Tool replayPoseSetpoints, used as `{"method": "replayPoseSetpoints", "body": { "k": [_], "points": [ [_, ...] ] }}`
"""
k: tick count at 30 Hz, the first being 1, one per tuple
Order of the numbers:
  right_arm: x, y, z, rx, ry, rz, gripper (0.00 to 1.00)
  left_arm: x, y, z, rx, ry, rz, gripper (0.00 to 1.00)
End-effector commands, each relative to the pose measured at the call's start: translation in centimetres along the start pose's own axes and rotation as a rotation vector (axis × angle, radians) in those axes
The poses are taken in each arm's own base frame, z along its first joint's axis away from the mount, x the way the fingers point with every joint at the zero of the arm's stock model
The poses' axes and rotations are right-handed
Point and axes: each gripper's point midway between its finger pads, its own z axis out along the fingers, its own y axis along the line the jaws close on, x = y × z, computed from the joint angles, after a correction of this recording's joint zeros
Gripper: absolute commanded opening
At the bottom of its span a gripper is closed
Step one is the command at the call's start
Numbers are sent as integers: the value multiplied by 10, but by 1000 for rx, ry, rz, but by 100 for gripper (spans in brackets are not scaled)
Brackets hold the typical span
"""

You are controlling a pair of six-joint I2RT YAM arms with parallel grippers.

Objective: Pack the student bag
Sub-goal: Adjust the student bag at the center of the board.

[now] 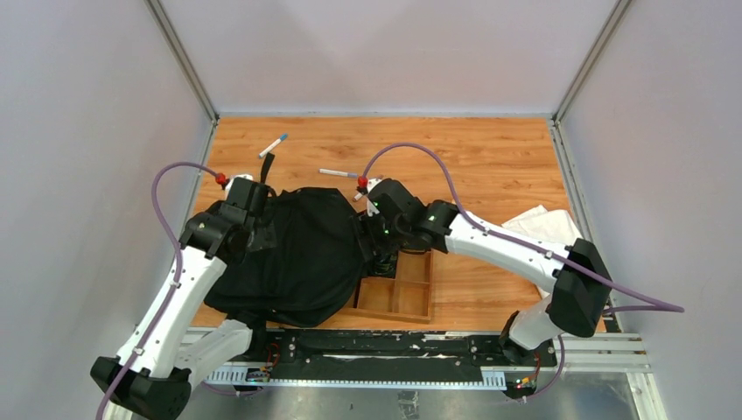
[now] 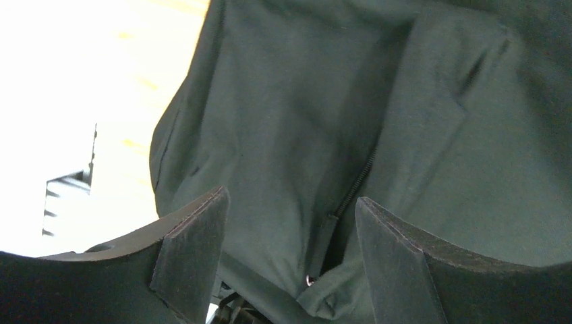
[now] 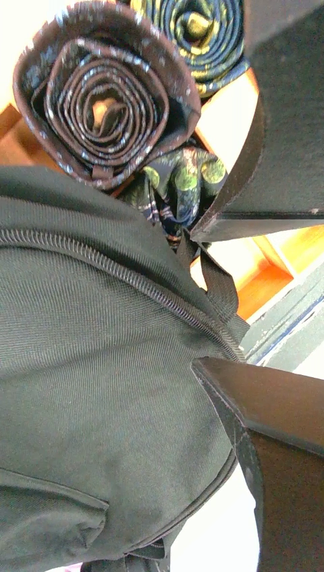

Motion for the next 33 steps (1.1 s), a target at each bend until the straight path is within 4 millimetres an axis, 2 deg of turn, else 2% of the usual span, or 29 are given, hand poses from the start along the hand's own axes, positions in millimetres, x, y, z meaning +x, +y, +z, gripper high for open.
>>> {"method": "replayPoseSetpoints", "body": {
  "k": [1, 6, 9, 12, 15, 19, 27, 33],
  "points": [
    [-30, -8, -28, 58, -108, -16, 66, -1, 21, 11, -154, -49, -130, 75],
    [-37, -7, -39, 58, -136, -17, 65, 8, 11, 32, -180, 46, -75, 75],
    [-37, -12, -44, 79, -150, -10, 65, 13, -23, 37, 11, 90, -20, 78],
    [-36, -19, -45, 94, -153, 10, 65, 14, -44, 32, 130, 69, -6, 78],
    [-37, -22, -45, 96, -153, 21, 65, 19, -51, 32, 147, 78, 4, 78],
    [-38, -19, -41, 78, -138, 25, 65, 31, -63, 43, 147, 118, 42, 80],
    [-35, -16, -37, 65, -123, 43, 65, 45, -52, 65, 17, 162, 81, 78],
    [-35, -16, -38, 66, -126, 45, 65, 35, -36, 69, -96, 112, 44, 60]
  ]
}}
